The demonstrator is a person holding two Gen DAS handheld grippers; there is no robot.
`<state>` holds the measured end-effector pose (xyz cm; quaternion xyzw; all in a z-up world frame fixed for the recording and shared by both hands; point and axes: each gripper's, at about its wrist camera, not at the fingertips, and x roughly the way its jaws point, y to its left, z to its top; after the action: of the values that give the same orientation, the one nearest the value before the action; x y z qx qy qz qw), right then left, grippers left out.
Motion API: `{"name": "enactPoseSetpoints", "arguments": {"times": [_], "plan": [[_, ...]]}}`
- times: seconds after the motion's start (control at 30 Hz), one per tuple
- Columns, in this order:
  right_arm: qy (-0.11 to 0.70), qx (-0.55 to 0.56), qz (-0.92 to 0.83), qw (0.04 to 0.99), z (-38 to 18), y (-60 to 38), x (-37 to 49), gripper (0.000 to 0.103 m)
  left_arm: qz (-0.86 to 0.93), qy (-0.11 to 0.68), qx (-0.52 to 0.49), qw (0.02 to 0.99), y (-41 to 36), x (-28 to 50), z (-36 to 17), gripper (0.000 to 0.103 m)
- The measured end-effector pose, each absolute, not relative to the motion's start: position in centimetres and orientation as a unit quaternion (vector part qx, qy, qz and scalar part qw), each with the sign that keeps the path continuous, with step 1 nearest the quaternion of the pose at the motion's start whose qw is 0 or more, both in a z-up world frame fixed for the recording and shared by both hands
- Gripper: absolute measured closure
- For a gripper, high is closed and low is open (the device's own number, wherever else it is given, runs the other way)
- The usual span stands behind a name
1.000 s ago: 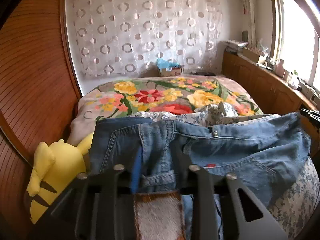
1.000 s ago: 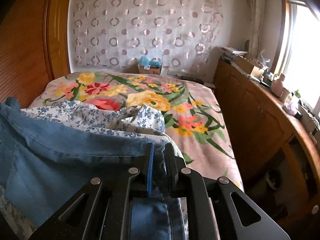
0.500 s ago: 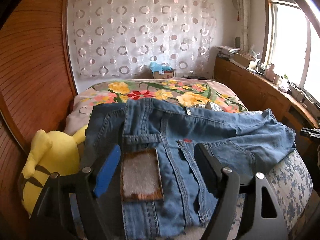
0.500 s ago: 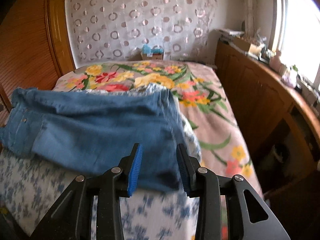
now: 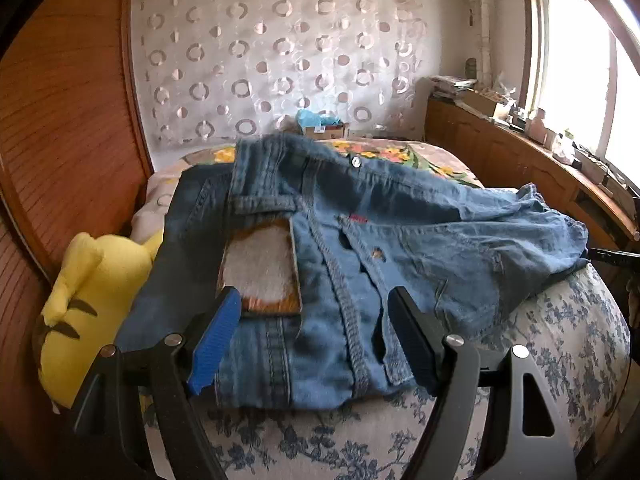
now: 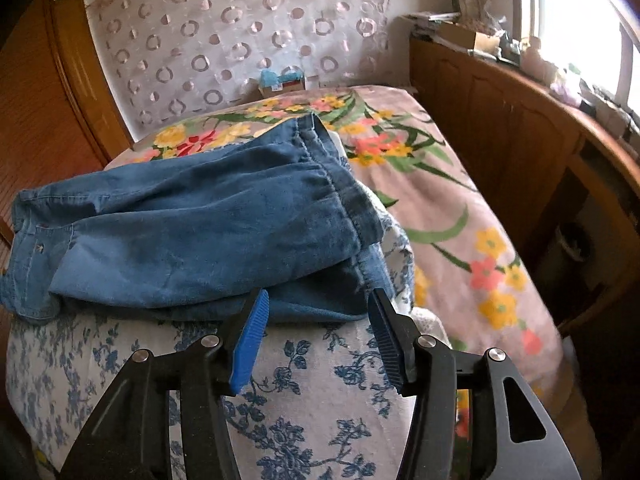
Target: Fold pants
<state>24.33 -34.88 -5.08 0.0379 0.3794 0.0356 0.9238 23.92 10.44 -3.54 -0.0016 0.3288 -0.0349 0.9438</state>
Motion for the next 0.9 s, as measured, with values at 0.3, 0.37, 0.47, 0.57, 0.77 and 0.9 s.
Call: {"name": "enactPoseSetpoints", "arguments": {"times": [0.3, 0.37, 0.47, 0.57, 0.77, 0.9], "plan": [[0.396, 0.075, 0.041, 0.914, -6.5, -34.6, 24.1, 0.038, -0.034, 0.349, -0.003, 0.936, 10.3, 24.0, -5.7, 0.026], [0.401, 0.084, 0.044, 0.911, -6.7, -34.7, 24.0, 0.035, -0.032, 0.352, 0.002, 0.935, 10.1, 24.1, -6.1, 0.026], [0.400, 0.101, 0.053, 0.909, -7.0, -35.0, 24.4, 0.034, -0.025, 0.353, 0.014, 0.935, 9.7, 24.0, -6.6, 0.026], [0.396, 0.128, 0.068, 0.907, -7.1, -35.5, 25.1, 0.032, -0.025, 0.355, 0.018, 0.935, 9.6, 24.0, -6.8, 0.026], [0.394, 0.144, 0.074, 0.905, -7.7, -35.8, 26.5, 0.030, -0.027, 0.356, 0.016, 0.934, 9.7, 24.1, -6.8, 0.026], [0.396, 0.129, 0.052, 0.908, -7.8, -35.2, 27.5, 0.030, -0.025, 0.358, 0.016, 0.933, 9.7, 24.1, -6.9, 0.026]]}}
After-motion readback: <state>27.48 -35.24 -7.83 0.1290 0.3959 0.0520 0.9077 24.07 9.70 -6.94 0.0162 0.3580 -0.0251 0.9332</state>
